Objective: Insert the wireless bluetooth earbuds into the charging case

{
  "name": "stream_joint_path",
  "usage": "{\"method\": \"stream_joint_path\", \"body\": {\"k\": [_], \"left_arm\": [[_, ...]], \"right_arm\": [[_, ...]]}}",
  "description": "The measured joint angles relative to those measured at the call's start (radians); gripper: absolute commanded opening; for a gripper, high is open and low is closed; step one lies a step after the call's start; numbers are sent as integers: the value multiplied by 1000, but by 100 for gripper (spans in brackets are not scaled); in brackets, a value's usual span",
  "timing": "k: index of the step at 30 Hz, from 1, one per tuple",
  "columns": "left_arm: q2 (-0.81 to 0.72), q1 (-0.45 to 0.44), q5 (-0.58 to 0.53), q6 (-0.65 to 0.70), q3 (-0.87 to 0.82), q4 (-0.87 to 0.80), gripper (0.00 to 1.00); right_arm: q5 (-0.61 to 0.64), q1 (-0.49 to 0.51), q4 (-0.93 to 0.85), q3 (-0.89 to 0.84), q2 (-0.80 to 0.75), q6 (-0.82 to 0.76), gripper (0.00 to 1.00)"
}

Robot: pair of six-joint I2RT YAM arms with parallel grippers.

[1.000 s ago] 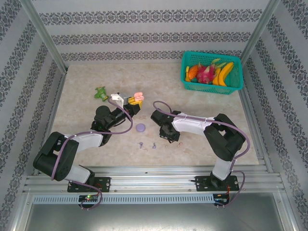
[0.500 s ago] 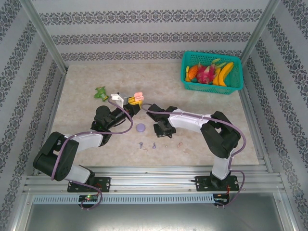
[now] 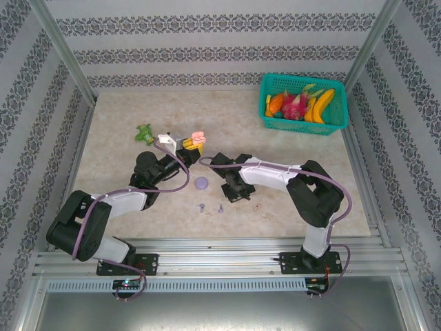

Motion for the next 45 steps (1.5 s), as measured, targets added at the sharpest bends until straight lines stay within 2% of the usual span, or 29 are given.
{"method": "stream_joint_path", "body": {"k": [9,12,19,24,36,45], "left_arm": [[0,0,0,0,0,0,0],[0,0,0,0,0,0,0],[0,0,-1,0,0,0,0],[0,0,-6,0,0,0,0],[0,0,-24,0,0,0,0],[0,0,-24,0,0,0,0]], "right_arm": [[-1,2,-4,2,27,2,23],[1,9,-7,5,33,5,28],[25,8,-24,10,32,34,47],[2,13,-26,10,2,94,54],[-57,-27,31,-53,-109,426,50],[-57,-26,55,-53,-78,489,46]]}}
